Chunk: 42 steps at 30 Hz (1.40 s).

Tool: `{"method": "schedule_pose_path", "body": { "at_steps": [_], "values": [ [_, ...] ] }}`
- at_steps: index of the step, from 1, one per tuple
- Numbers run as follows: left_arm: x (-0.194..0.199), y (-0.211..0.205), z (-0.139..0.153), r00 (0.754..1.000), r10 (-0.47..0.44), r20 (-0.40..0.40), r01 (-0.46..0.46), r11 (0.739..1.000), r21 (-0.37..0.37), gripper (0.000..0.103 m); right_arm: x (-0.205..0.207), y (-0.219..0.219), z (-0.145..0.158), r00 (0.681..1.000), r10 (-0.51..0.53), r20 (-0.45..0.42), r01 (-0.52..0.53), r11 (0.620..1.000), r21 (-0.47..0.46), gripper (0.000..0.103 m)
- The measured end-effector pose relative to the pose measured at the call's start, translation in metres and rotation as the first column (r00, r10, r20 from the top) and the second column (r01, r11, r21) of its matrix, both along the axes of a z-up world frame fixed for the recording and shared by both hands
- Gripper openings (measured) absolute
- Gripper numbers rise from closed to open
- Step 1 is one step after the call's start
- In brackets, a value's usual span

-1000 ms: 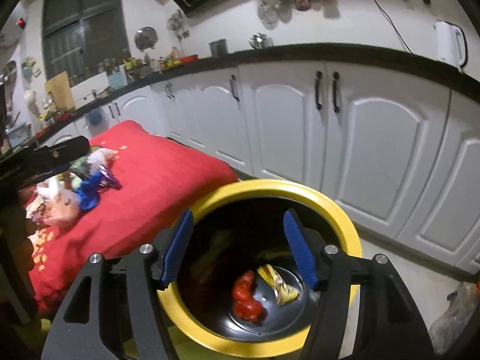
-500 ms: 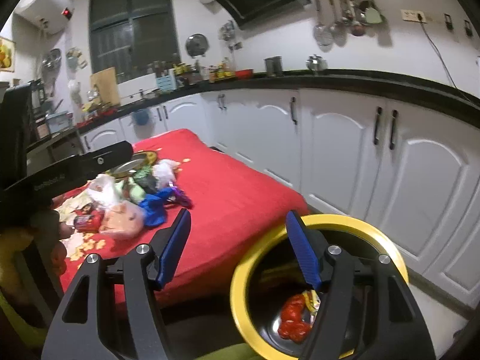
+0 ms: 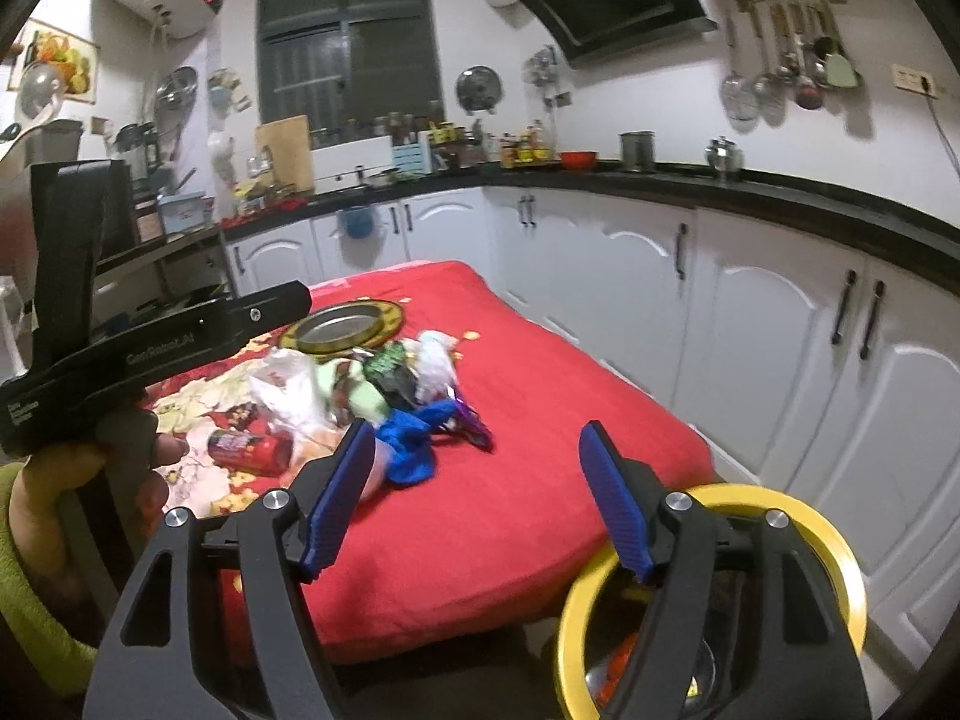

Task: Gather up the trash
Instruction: 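Move both open tools back over the remaining trash on the blanket, then grasp the white plastic bag with the left tool while the right tool grasps the white mesh bundle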

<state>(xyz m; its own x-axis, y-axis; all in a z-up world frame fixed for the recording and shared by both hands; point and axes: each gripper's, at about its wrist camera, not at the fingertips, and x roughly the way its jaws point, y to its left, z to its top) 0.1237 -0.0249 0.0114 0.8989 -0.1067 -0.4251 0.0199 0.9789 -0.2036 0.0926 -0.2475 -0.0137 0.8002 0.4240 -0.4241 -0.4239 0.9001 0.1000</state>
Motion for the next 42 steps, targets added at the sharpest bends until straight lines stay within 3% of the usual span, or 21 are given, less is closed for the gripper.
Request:
{"method": "schedule_pose_path", "body": {
  "at_steps": [7,14,28,33,38,40,42],
  "values": [
    [0.008,0.046,-0.005,0.993,0.107,-0.047,-0.106,0.994,0.019,0.092,0.037,0.032,0.007,0.997,0.073,-0.022,-0.073,0.997,-0.013,0.07],
    [0.017,0.078,-0.02,0.981,0.156,-0.118,-0.153,0.988,0.029,0.092,0.065,0.058,0.007,0.993,0.105,-0.047,-0.106,0.994,-0.026,0.07],
    [0.056,0.094,-0.056,0.96,0.1,-0.261,-0.108,0.994,-0.014,0.088,0.149,0.093,-0.029,0.973,0.095,-0.212,-0.117,0.989,-0.09,0.069],
    [0.065,0.09,-0.064,0.956,0.074,-0.282,-0.082,0.997,-0.016,0.072,0.177,0.099,-0.047,0.951,0.096,-0.293,-0.118,0.991,-0.059,0.057],
    [0.068,0.091,-0.068,0.954,0.062,-0.294,-0.071,0.997,-0.021,0.067,0.19,0.106,-0.054,0.94,0.109,-0.324,-0.129,0.991,-0.04,0.05],
    [0.069,0.091,-0.069,0.953,0.052,-0.298,-0.064,0.998,-0.029,0.06,0.193,0.11,-0.055,0.935,0.125,-0.333,-0.146,0.989,-0.039,0.043],
    [0.069,0.09,-0.069,0.953,0.044,-0.299,-0.055,0.998,-0.029,0.049,0.194,0.115,-0.056,0.93,0.142,-0.34,-0.165,0.985,-0.041,0.025]
  ]
}}
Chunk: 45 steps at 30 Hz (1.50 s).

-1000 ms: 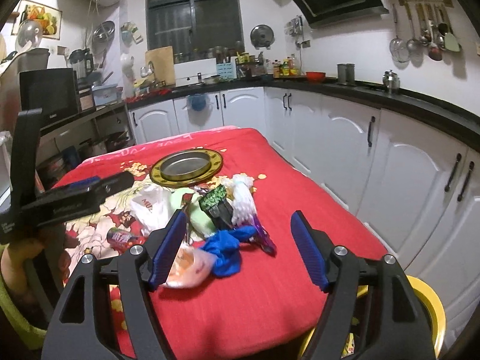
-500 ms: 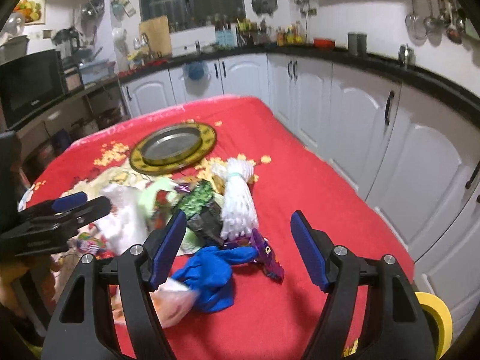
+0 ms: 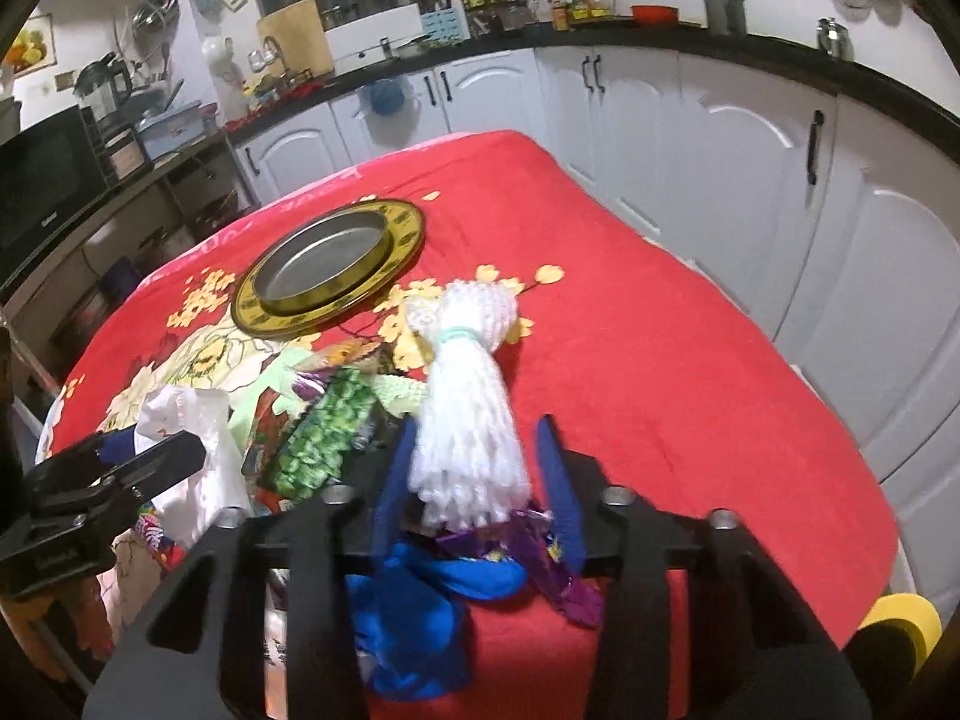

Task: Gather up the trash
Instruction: 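Grasp the white plastic bag with the left tool while the right tool grasps the white mesh bundle, then carry the white bag and white mesh bundle in both tools over the bin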

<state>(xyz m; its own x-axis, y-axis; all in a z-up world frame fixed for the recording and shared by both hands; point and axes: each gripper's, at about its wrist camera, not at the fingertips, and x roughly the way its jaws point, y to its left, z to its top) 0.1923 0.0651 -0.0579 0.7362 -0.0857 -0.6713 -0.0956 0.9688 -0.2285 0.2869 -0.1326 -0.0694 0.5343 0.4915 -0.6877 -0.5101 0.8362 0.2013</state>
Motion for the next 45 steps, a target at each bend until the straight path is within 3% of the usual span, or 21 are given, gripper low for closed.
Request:
{"method": "schedule_pose_path", "body": {
  "at_steps": [5,11,28,45],
  "values": [
    [0.0,-0.003,0.001,1.0,-0.013,-0.002,0.013,1.0,0.005,0.035,-0.003,0.005,0.005,1.0,0.016,0.027,-0.016,1.0,-0.002,0.019],
    [-0.003,-0.002,0.006,1.0,-0.011,0.01,0.011,1.0,0.01,0.029,-0.008,-0.004,0.021,0.997,-0.008,0.073,0.004,0.999,0.047,0.018],
    [-0.022,0.012,0.048,0.991,0.034,0.131,-0.035,0.999,0.006,0.027,-0.044,-0.035,0.058,0.987,-0.044,0.156,0.023,0.991,0.135,0.018],
    [-0.042,-0.016,0.081,0.97,-0.052,0.236,0.042,0.998,0.045,0.027,-0.106,-0.083,0.079,0.974,-0.094,0.205,0.053,0.979,0.195,0.018]
  ]
}}
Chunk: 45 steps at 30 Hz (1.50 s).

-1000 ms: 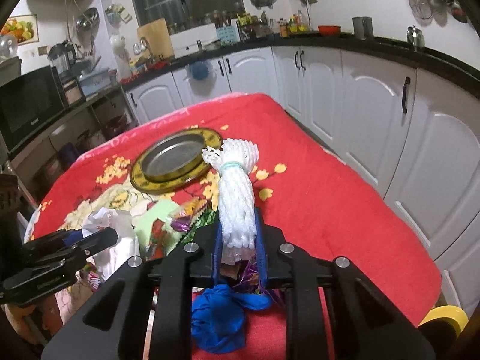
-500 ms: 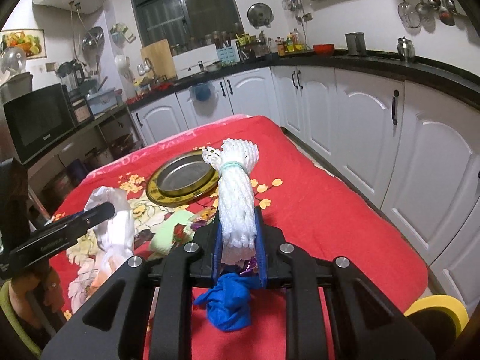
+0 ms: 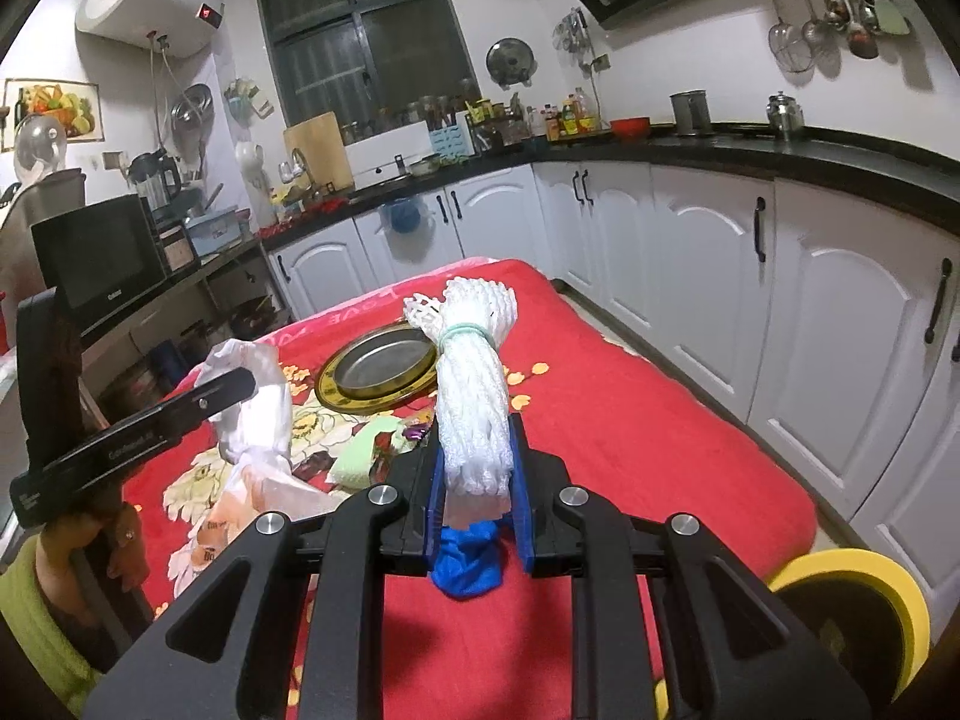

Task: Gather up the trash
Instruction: 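Carry the white bag and white mesh bundle in both tools over the bin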

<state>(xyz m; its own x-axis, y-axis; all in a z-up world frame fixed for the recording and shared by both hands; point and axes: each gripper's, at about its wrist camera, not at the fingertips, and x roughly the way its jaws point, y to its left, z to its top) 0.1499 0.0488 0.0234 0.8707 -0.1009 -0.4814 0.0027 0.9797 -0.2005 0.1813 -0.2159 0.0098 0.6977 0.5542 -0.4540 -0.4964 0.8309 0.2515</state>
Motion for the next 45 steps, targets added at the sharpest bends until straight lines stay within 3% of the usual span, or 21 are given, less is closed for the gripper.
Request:
{"method": "schedule_pose_path", "body": {
  "at_steps": [24,45],
  "values": [
    [-0.022,-0.064,0.013,0.987,-0.152,0.049,0.15,0.988,0.04,0.027,-0.045,-0.072,0.003,0.987,-0.159,0.019,0.158,0.987,0.018,0.018],
    [-0.014,-0.148,0.0,0.953,-0.301,0.032,0.297,0.951,0.084,0.027,-0.075,-0.141,-0.02,0.954,-0.3,0.006,0.3,0.954,-0.025,0.018]
  ]
}}
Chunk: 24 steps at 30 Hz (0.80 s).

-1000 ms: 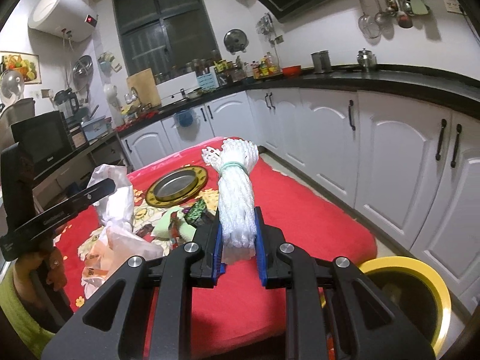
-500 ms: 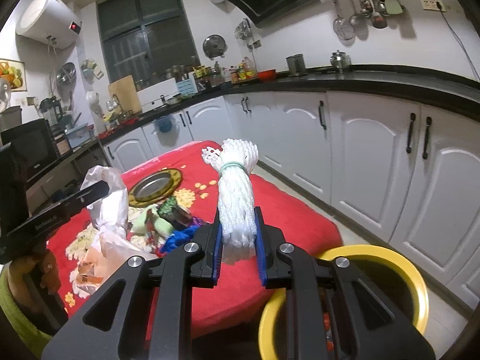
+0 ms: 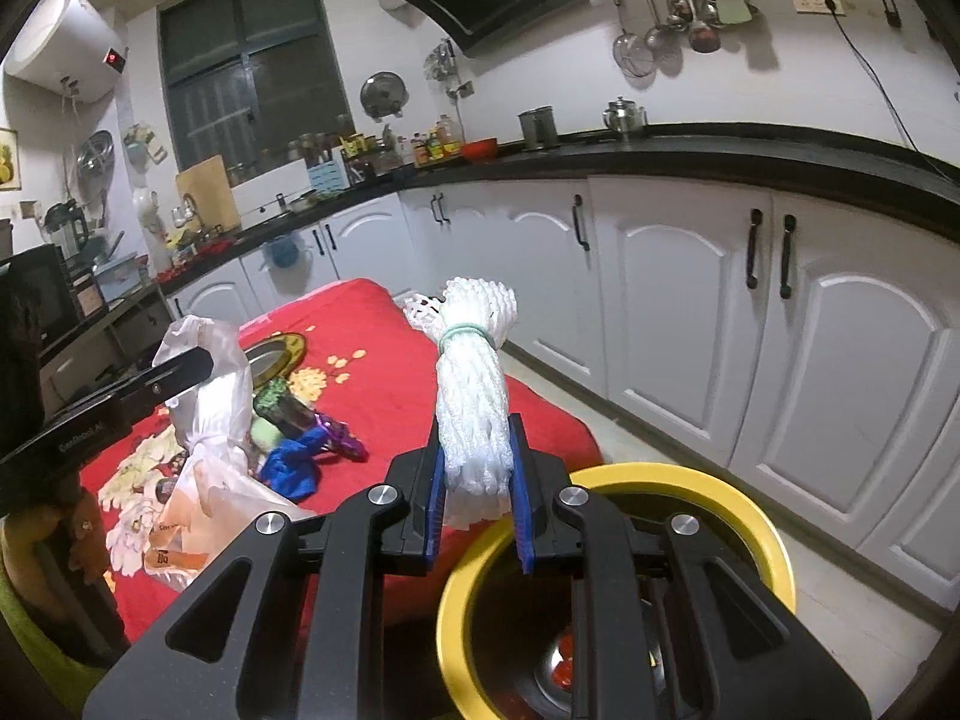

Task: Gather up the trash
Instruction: 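Carry the white bag and white mesh bundle in both tools over the bin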

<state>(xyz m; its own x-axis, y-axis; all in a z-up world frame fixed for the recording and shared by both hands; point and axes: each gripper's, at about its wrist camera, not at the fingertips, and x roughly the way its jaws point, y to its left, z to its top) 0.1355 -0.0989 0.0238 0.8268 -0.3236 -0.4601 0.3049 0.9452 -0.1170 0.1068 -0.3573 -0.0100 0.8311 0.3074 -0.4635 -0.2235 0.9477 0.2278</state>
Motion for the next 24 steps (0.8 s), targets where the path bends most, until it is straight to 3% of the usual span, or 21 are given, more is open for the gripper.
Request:
{"method": "schedule_pose_path", "body": {
  "at_steps": [24],
  "values": [
    [0.005,-0.088,-0.033,0.989,-0.142,-0.03,0.145,0.983,0.112,0.027,-0.023,-0.055,-0.045,0.988,-0.104,-0.114,0.102,0.995,-0.021,0.018]
  ]
}}
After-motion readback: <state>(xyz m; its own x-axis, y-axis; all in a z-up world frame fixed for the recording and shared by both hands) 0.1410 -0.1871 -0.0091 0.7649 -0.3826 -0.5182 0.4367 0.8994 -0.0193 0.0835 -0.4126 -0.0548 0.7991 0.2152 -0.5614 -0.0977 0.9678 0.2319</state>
